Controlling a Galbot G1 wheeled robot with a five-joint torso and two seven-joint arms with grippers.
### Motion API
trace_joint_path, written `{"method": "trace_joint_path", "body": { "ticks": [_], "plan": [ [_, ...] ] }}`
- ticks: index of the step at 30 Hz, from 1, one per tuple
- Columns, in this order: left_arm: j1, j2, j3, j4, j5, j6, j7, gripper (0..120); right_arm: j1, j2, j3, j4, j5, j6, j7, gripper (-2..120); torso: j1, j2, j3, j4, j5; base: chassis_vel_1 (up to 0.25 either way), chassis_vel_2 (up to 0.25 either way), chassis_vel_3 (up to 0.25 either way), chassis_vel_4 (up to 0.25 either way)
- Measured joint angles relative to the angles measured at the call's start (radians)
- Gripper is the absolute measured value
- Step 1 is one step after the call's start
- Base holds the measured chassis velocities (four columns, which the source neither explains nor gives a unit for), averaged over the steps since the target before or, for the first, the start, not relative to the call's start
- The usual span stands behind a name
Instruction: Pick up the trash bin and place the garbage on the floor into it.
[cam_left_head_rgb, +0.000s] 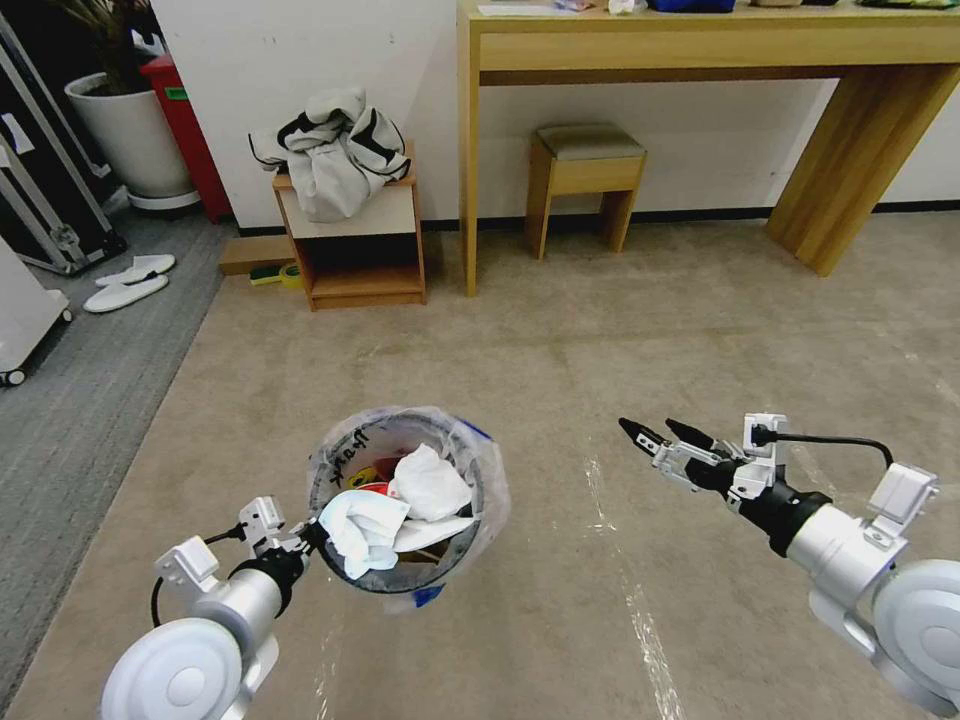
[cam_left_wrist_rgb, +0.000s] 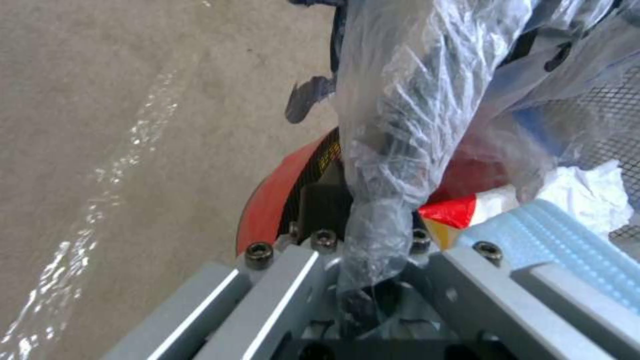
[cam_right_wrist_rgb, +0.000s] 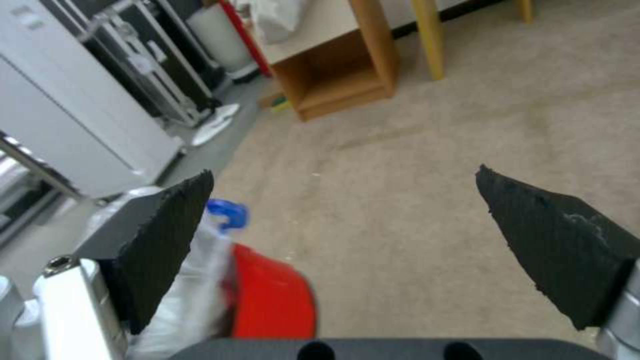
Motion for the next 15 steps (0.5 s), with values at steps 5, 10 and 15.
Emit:
{"method": "trace_joint_path", "body": {
  "ticks": [5,10,15],
  "plan": [
    [0.045,-0.022,-0.024,-0.002,0.016,-0.001,0.018,1,-0.006,0.018,-0.022,-0.023,-0.063,0.017,-0.024,100,0.0,0.0,0.0,0.0,-0.0001,0.0,0.0,0.0,0.0],
    [0.1,-0.027,-0.029,-0.015,0.045,-0.002,0.048,1,-0.001,0.02,-0.036,-0.035,-0.081,0.021,-0.034,100,0.0,0.0,0.0,0.0001,0.0,0.0,0.0,0.0,0.0],
    [0.133,-0.029,0.022,-0.038,0.079,0.004,0.058,1,0.002,0.019,-0.049,-0.048,-0.101,0.029,-0.047,100,0.0,0.0,0.0,0.0,0.0001,0.0,0.0,0.0,0.0]
  ]
}}
